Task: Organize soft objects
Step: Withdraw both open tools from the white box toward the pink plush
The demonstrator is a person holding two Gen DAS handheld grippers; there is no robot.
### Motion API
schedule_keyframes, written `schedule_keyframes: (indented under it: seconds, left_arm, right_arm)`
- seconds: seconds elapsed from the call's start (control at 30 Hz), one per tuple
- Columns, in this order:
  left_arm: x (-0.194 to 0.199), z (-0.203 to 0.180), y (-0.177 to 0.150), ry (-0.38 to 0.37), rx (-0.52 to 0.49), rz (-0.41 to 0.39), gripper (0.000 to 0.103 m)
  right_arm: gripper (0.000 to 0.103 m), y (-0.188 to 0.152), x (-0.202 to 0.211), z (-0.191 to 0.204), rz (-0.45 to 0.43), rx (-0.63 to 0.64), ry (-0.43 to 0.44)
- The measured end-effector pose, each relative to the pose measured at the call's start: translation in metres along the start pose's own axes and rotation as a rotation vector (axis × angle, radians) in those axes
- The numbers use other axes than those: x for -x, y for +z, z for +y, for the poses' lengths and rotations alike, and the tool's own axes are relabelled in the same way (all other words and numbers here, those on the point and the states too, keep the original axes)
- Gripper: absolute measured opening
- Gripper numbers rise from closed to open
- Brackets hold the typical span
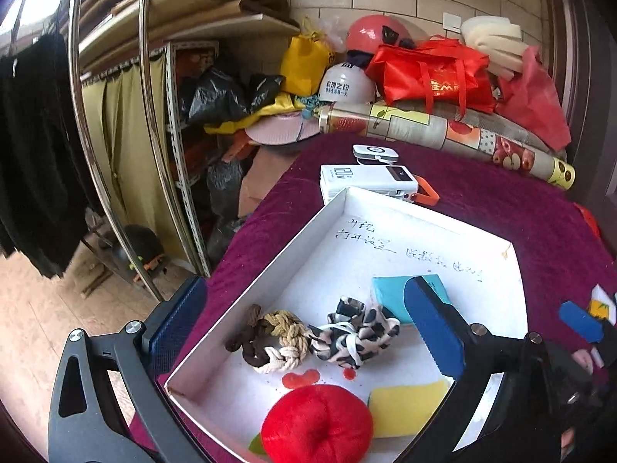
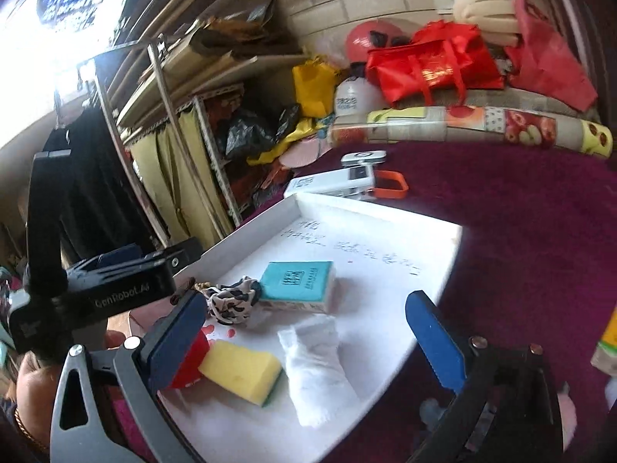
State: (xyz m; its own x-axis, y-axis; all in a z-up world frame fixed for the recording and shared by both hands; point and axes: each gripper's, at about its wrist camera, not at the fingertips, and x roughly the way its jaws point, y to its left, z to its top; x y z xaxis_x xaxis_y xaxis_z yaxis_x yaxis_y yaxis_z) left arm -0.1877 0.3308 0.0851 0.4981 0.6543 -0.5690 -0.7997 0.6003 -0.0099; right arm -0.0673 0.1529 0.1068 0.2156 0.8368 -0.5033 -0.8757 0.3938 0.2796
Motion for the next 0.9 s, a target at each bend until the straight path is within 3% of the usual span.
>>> schedule_keyframes:
  seconds: [0.17,0.53,0.7,0.9]
  left_arm:
    - [0.018,-0.014,-0.004,0.035,-0.04,-0.049,0.103]
    - [0.045,-0.054,-0.01,-0.057,-0.101,-0.071,0.103]
    - [0.057,-0.082,-0.019,-0.21,-0.159,-0.049,0.103]
    - [0.06,-0.127,-0.033,-0.383,-0.256,0.012,0.103]
  right_arm:
    - [0.103,0.002,0.02,-0.015,-0.018,-0.056,0.021]
    - [0.103,0.003,0.072,-0.046,-0.105,-0.136,-0.005]
    - [0.103,-0.008,0.093,-0.072,-0.127,-0.159,-0.087]
    - [0.103,-0.029,0.107,-0.124,-0.08,-0.228,-0.19]
